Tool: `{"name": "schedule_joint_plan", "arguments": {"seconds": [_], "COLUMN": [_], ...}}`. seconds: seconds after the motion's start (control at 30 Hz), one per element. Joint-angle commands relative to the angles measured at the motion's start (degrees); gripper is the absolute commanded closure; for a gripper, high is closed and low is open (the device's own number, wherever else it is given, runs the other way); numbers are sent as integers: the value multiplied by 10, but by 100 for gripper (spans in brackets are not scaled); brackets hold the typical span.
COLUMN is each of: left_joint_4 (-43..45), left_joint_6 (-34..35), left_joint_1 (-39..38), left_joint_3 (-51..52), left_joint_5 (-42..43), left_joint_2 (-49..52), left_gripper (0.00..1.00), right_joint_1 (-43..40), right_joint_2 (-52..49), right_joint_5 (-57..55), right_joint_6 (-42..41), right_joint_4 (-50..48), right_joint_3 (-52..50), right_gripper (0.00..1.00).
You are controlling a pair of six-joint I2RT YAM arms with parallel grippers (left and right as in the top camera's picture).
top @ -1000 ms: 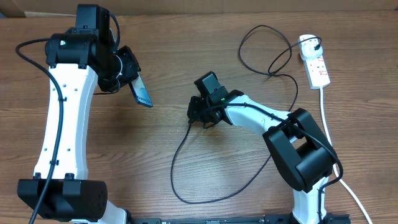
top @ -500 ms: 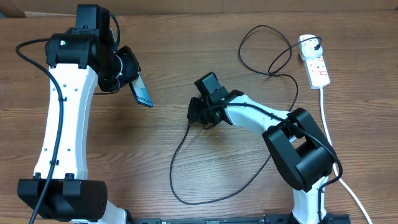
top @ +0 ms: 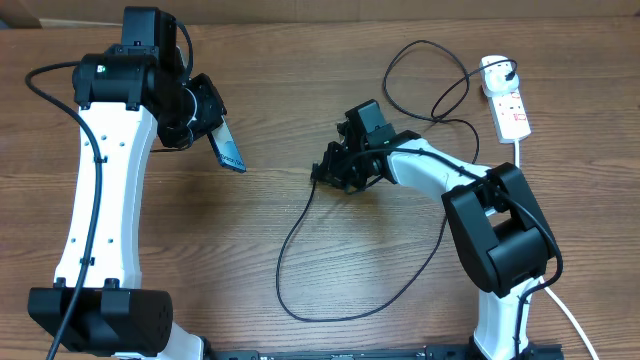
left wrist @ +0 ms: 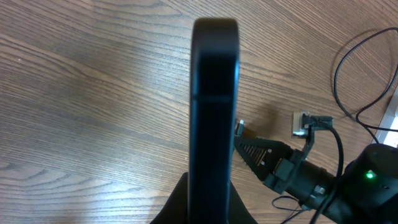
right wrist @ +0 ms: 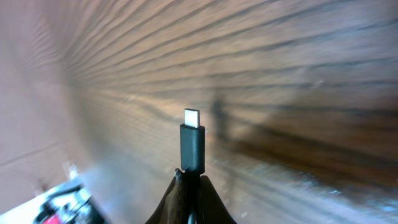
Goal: Plug charger to phone and switch on socket
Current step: 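Lift the plug with the right gripper toward the phone's bottom edge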
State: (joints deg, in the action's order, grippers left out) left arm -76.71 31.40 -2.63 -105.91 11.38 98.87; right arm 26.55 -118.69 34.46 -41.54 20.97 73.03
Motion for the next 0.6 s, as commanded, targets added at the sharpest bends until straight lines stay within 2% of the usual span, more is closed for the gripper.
{"name": "schedule_joint_plan", "arguments": {"seconds": [0.0,0.17,0.43,0.57], "left_joint_4": [3,5,5,9], "left_joint_6": [5,5,5,5], "left_joint_1": [-4,-4,-4,-4], "left_joint_3": [-18,-18,-18,-18], "left_joint_5": [9,9,9,9], "left_joint_2": [1,1,1,1], "left_gripper": [96,96,96,96], "right_joint_1": [-16,-35,-50,-50], "right_joint_2": [-7,-7,-7,-7], "right_joint_5": [117,192,391,448], "right_joint_6": [42,82,214,249], "right_joint_4": [-12,-11,-12,-12], "right_joint_3": [1,1,1,1], "right_gripper": [96,96,96,96]}}
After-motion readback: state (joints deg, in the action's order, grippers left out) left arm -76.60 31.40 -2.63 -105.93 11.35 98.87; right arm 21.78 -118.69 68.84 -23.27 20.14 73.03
